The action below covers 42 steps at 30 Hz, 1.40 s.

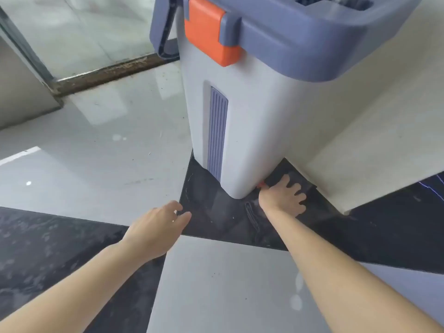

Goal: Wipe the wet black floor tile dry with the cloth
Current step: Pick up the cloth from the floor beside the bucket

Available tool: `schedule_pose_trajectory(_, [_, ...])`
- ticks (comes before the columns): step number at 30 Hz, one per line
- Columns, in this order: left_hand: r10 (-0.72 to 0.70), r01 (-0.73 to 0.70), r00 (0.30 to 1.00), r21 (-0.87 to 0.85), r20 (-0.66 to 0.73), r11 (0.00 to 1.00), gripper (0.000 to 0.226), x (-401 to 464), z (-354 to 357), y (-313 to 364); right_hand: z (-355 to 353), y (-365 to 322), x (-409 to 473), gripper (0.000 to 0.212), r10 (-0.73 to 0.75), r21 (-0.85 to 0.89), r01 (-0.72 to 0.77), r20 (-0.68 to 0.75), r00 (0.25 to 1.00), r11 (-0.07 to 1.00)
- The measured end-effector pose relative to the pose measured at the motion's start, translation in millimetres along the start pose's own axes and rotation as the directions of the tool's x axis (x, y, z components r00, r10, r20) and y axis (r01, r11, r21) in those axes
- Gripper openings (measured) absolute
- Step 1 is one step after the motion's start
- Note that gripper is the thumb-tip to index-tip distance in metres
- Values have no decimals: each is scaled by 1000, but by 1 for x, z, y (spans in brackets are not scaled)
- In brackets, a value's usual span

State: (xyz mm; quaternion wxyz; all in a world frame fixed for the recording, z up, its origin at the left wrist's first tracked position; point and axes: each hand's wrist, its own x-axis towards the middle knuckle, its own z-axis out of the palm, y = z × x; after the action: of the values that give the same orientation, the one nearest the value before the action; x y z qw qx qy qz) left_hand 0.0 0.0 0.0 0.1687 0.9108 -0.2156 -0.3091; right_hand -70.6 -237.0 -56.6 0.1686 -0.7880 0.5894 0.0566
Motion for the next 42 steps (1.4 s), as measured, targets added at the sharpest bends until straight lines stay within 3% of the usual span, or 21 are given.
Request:
schedule_pose_trajectory(5, [-21,18,999,97,26,995,32,-8,2,-18,10,13,-3,51,44,-161,-49,-34,998,986])
schedule_pose_trajectory(9, [4,-10,999,162,34,987,30,-17,6,-16,18,17,-1,63,48,-125,-49,-12,999,991])
schedule_pose_trajectory(12, [5,-9,1000,134,30,991,31,-26,0,-12,17,15,3,67,48,-78,-52,-48,998,996])
schedule_pose_trajectory(17, [-94,93,993,-15,-73,996,40,-35,-19,-26,19,22,6,50,2,23,1,-144,990,1000])
schedule_pose_trajectory(22, [-158,171,981,121,-112,978,41,-49,-38,-51,10,31,6,38,9,251,39,-187,982,967])
schedule_pose_trajectory(28, [-109,150,978,236,-180,960,32,-60,-66,-57,-12,40,-20,38,-4,414,100,-226,974,905])
schedule_pose_trajectory(33, [-138,184,971,237,-196,954,41,-66,-95,-67,-5,42,-77,36,100,691,-27,-66,993,723])
schedule_pose_trajectory(38, [-128,214,931,228,-341,950,47,-85,-118,-92,9,10,-125,29,7,804,-127,151,988,581])
schedule_pose_trajectory(42, [-129,256,887,240,-444,937,49,-113,-130,-134,10,-42,-159,19,-152,838,-166,282,947,520])
